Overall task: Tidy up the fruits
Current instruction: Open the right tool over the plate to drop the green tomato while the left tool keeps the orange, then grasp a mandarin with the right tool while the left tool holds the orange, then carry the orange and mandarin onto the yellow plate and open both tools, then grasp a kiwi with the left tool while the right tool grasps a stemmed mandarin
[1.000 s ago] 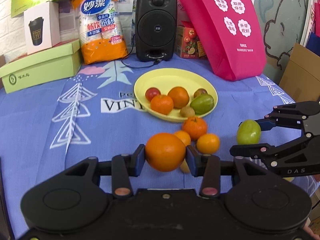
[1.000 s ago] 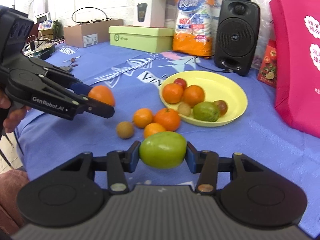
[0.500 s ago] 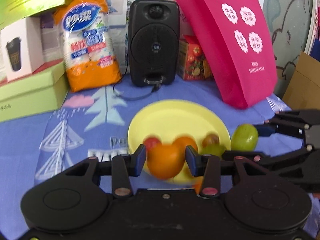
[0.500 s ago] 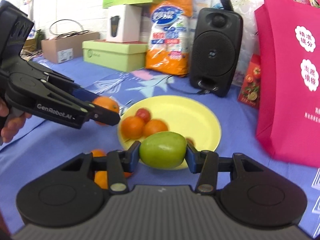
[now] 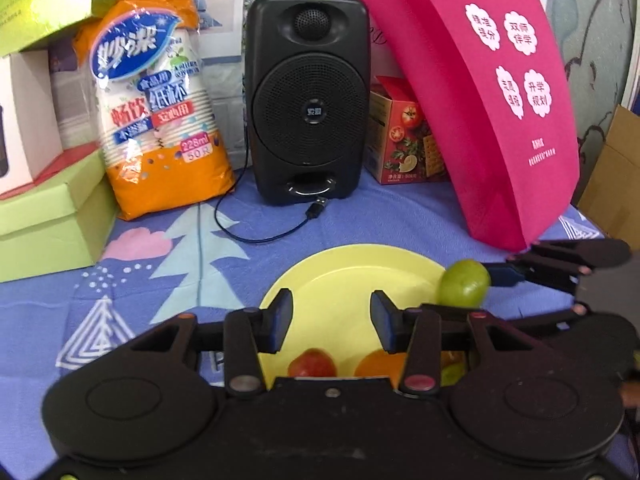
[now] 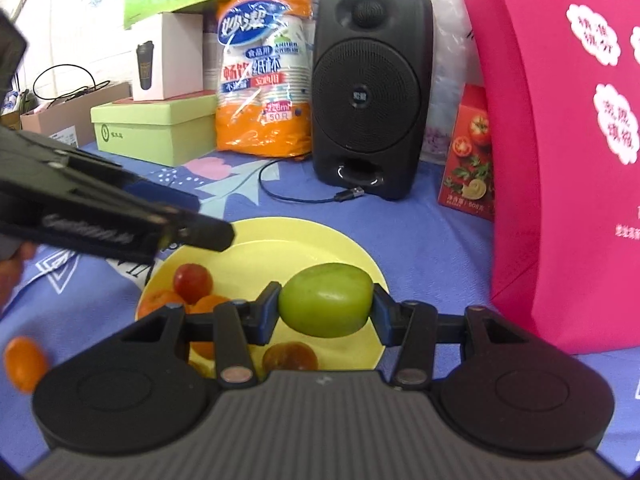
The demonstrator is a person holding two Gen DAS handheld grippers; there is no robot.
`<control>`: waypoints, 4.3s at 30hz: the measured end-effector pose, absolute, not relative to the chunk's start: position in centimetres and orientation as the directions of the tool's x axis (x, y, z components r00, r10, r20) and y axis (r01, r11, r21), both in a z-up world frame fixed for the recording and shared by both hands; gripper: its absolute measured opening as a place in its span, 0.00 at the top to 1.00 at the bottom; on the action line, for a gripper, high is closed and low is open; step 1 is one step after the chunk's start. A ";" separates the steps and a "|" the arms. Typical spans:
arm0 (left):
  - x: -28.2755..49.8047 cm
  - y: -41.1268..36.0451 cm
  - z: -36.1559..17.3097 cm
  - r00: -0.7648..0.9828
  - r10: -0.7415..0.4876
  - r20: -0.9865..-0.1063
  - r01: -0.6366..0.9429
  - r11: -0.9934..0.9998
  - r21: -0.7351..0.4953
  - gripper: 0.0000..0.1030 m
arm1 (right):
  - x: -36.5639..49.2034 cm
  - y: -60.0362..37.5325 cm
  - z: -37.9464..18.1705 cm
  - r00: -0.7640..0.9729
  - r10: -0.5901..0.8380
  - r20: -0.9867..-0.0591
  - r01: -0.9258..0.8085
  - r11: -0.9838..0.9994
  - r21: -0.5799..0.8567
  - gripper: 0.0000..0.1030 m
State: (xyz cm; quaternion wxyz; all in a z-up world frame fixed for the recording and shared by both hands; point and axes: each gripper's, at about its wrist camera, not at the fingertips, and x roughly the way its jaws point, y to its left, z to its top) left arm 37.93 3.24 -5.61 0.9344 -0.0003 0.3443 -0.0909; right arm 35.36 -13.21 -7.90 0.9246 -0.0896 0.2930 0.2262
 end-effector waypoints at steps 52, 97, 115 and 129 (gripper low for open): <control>19.3 6.1 -10.5 0.701 -0.129 -0.701 0.071 0.991 -0.111 0.59 | 21.1 -8.6 -11.3 0.594 0.461 -0.660 -0.664 0.744 -0.078 0.70; 39.1 3.9 -6.2 0.713 -0.184 -0.676 0.161 0.982 -0.097 0.58 | 31.3 -9.7 -6.7 0.729 0.371 -0.576 -0.524 0.843 -0.121 0.70; 33.8 5.4 -4.3 0.787 -0.107 -0.608 0.111 0.993 -0.031 0.02 | 30.9 -11.9 -6.6 0.731 0.388 -0.561 -0.509 0.858 -0.068 0.59; 21.8 4.7 -6.8 0.758 -0.133 -0.638 0.111 0.991 -0.076 0.02 | 22.5 -13.0 -8.3 0.645 0.451 -0.617 -0.597 0.801 -0.039 0.56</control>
